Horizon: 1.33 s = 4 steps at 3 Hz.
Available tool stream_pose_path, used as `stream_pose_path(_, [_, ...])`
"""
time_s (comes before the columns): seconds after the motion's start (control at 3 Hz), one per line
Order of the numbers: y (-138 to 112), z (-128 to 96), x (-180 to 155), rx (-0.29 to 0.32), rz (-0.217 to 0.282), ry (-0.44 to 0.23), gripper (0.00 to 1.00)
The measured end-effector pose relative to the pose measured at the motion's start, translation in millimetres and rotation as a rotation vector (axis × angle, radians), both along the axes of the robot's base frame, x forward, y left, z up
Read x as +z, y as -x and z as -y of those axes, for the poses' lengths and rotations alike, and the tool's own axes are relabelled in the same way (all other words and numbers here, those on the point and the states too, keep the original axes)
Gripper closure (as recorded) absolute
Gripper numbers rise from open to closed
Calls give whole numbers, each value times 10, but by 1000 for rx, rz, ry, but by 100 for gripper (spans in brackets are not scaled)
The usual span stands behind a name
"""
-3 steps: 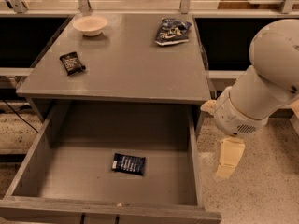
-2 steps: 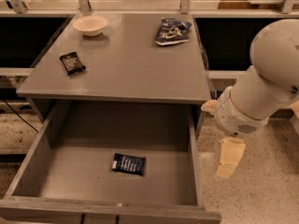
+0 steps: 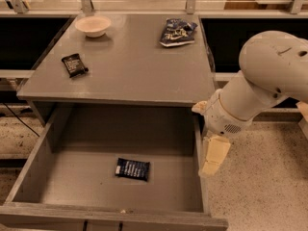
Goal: Pick rxbar blueberry from top drawer and place on counter
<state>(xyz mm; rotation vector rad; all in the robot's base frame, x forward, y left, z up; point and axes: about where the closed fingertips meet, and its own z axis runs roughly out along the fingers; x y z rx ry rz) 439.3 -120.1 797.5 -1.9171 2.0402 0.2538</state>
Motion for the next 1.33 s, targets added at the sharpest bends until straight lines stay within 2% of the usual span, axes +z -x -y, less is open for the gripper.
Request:
stream_pose_path(0.33, [-3,-6,-21,-2,4,2,0])
stream_pose_path(0.67, [-126,-126,-527,-55,61,46,0])
stream_pose_path(1.0, [-126,-126,-527,-55,61,46,0])
stream_pose_path(1.33, [-182,-207,-592,-40,67,1,0])
